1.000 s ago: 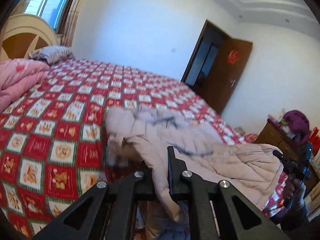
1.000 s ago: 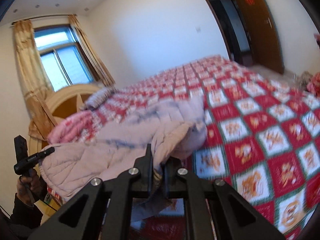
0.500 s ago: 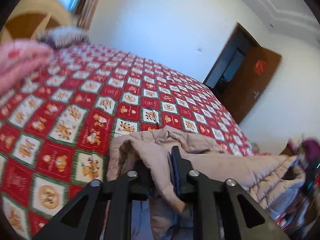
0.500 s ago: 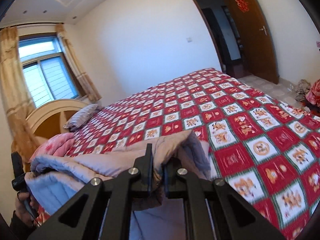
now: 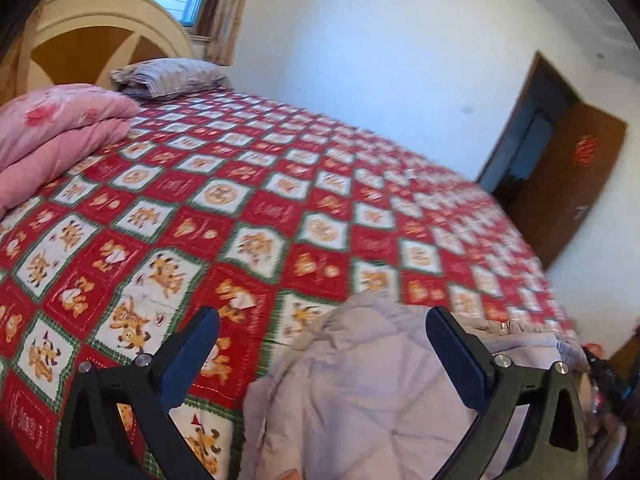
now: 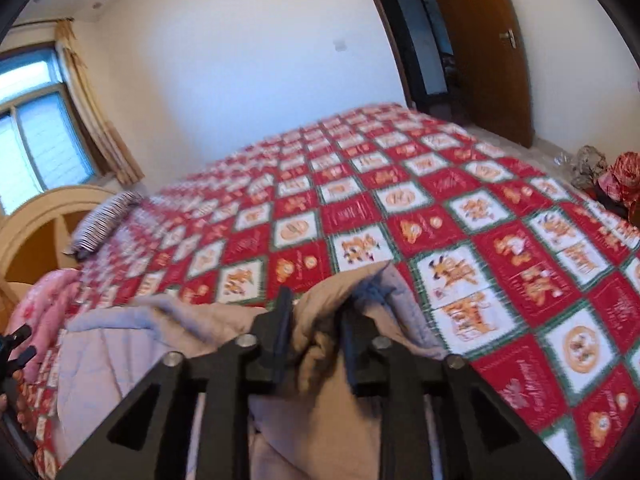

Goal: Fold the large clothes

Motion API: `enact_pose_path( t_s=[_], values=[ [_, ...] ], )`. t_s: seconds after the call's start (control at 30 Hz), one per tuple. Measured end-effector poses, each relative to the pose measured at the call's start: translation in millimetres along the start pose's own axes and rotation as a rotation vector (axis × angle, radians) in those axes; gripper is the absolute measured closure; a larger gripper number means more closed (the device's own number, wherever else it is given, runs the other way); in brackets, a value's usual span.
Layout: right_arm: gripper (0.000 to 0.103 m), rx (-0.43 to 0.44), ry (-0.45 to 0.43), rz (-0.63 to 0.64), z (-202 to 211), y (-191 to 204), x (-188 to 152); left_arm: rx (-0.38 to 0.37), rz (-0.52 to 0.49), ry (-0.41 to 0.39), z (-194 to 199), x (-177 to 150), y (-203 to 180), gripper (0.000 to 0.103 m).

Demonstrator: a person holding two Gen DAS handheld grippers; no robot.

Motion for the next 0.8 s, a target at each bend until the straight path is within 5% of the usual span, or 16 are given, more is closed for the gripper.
enact_pose_path(
  t_s=[0.13, 0.23, 0.27, 0.43, 0.5, 0.6, 0.7, 0.8],
  values=[
    [0.053, -0.047, 0.029, -0.023, -25.0, -1.9, -4.9, 0.05, 0.014, -0.03, 3.7, -14.9, -3.6, 0.001],
    [0.015, -0.043, -0.029, -0.051, -5.9, -0.8, -1.9, 0.13, -0.107, -0.111, 24.8, -27.5, -28.9, 0.001],
    [0.011, -0.049, -0.06, -0.049, 4.9, 2.2, -0.5, 0.161, -0.165, -0.154, 36.2, -34.6, -42.7, 0.001],
    [0.011, -0.021, -0.117, 0.158, 54.2, 54.9, -18.5, 0.095, -0.405, -0.27, 61.4, -75.3, -109.6, 0.001],
    [0.011, 0.02, -0.052, 0.305, 49.6, 91.9, -44.5, 0.055, -0.509, -0.265, 53.8, -95.1, -133.6, 0.001],
    [0.016, 0.056, 0.051, 0.43, 21.9, 124.6, -76.0, 0.108, -0.568, -0.222, 18.0, -100.2, -143.8, 0.001],
    [0.016, -0.043, 0.058, 0.5, -10.3, 126.9, -77.2, 0.218, -0.486, -0.127, -28.9, -83.7, -122.3, 0.001],
    [0.016, -0.103, 0.089, 0.416, -40.8, 102.1, -65.5, 0.247, -0.317, 0.034, -79.5, -77.1, -84.1, 0.001]
  ],
)
Point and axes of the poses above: each gripper's, at about its wrist camera, not at the fingertips, and z roughly against the way its jaws point, y to its left, x to its top, the point moved 3 cm from there along -z, roughly the way its jaws point, and after that the axes turned 5 degrees about z, right-handed, at the moved point
